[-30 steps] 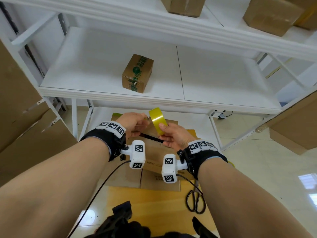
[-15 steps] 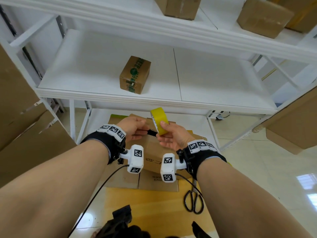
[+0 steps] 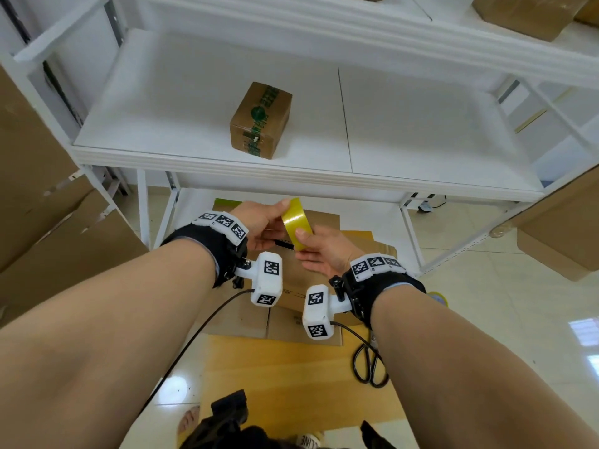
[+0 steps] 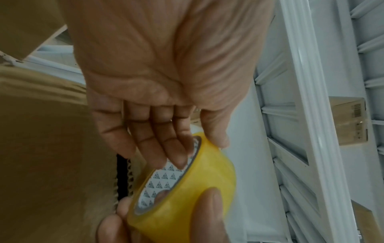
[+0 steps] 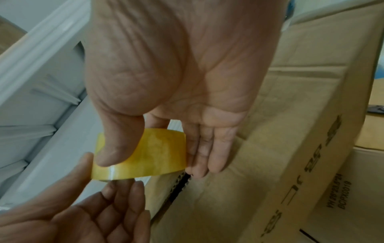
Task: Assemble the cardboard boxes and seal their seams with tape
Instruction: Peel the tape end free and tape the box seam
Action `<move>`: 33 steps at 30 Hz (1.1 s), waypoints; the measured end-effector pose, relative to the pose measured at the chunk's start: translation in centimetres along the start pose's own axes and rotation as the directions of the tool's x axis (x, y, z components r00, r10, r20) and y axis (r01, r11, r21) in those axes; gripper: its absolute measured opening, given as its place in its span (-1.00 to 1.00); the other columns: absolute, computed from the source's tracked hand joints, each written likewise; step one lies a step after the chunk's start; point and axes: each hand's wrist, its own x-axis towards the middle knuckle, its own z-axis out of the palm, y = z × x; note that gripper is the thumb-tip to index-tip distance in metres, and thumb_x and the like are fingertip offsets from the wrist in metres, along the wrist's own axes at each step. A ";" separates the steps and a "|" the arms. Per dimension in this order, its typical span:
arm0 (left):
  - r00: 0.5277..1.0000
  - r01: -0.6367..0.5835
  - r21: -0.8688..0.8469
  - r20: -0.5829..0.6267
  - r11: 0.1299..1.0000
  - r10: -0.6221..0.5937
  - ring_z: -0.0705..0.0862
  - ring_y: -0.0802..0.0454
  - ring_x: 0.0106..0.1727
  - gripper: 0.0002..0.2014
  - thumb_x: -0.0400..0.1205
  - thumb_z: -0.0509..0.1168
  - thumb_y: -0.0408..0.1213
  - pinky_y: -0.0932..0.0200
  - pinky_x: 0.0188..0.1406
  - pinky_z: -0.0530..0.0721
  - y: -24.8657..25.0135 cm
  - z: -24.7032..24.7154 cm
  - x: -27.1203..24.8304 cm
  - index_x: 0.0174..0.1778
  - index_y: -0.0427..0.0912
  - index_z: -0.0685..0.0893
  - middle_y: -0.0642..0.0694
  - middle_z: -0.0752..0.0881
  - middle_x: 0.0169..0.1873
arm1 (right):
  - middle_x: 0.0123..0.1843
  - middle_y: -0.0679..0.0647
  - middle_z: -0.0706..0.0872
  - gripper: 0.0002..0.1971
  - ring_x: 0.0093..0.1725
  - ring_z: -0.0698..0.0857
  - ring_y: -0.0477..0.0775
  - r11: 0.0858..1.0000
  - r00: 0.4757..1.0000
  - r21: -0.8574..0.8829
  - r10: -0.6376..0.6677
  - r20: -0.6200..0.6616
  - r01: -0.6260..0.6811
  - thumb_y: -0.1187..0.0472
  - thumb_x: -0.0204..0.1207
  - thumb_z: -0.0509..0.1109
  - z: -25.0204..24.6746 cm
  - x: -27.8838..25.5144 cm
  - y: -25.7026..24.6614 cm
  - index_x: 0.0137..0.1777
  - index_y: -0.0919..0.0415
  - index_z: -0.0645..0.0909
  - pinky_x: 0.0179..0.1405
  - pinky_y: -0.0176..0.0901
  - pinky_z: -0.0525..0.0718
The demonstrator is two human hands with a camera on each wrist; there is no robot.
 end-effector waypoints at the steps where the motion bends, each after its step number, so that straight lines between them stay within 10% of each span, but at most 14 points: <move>1: 1.000 0.005 0.002 0.003 1.000 -0.005 0.77 -0.06 0.05 -0.59 0.52 0.42 0.10 0.03 -0.02 0.64 -0.2 0.0 0.0 0.05 -0.18 0.72 -0.09 0.80 -0.11 | 0.38 0.19 0.64 -0.50 0.37 0.65 0.21 1.000 1.000 0.000 -0.003 0.000 0.003 -0.01 0.65 0.40 0.0 0.2 0.1 0.55 0.07 0.46 0.47 0.11 0.56; 8: 0.998 -0.062 -0.119 0.018 0.991 0.064 0.75 -0.17 0.01 -0.41 0.50 0.45 0.02 -0.09 0.07 0.64 -2.0 0.1 0.1 0.29 -0.38 0.64 -0.34 0.74 0.13 | 0.24 0.19 0.68 -0.29 0.12 0.71 0.11 1.000 1.000 0.019 0.022 -0.015 -0.022 -0.26 0.53 0.41 1.0 1.7 1.7 0.56 0.15 0.45 0.13 -0.07 0.69; 16: 0.981 -0.150 -0.153 0.104 0.977 0.166 0.71 -0.04 -0.06 -0.75 0.71 0.23 -0.21 0.08 -0.04 0.63 -1.9 2.7 -0.4 0.11 -0.33 0.67 -0.17 0.76 -0.08 | 0.27 0.28 0.70 -0.29 0.23 0.72 0.20 0.999 1.000 0.041 -0.005 -0.028 0.006 -0.28 0.50 0.43 0.4 1.9 1.4 0.53 0.11 0.41 0.30 0.07 0.67; 23: 0.985 -0.169 -0.168 0.020 0.971 0.174 0.71 -0.17 0.19 -0.56 0.63 0.34 -0.05 -0.12 0.35 0.56 -1.7 3.0 0.3 0.21 -0.38 0.67 -0.27 0.77 0.11 | 0.20 0.26 0.75 -0.43 0.22 0.75 0.20 0.999 0.999 0.038 -0.015 -0.035 0.017 -0.23 0.57 0.39 0.4 1.3 1.0 0.47 0.04 0.46 0.39 0.14 0.63; 28: 0.986 -0.158 -0.235 0.008 0.959 0.164 0.75 -0.26 0.12 -0.49 0.64 0.31 0.03 -0.14 0.18 0.69 -1.7 1.9 0.7 0.22 -0.40 0.65 -0.34 0.77 0.07 | 0.19 0.15 0.76 -0.67 0.20 0.73 0.10 1.000 0.998 -0.010 -0.026 -0.056 0.026 -0.11 0.64 0.37 0.9 0.7 0.7 0.26 0.06 0.60 0.30 0.04 0.66; 33: 0.973 -0.189 -0.042 0.124 0.981 0.193 0.66 -0.06 -0.06 -0.80 0.59 0.41 -0.10 0.11 -0.07 0.56 -2.7 1.8 0.8 -0.19 -0.16 0.64 -0.15 0.74 -0.12 | 0.09 0.19 0.75 -0.72 0.06 0.72 0.13 0.997 0.989 0.079 -0.005 -0.149 0.017 -0.16 0.65 0.35 0.8 0.4 0.8 0.17 0.01 0.59 0.30 0.19 0.69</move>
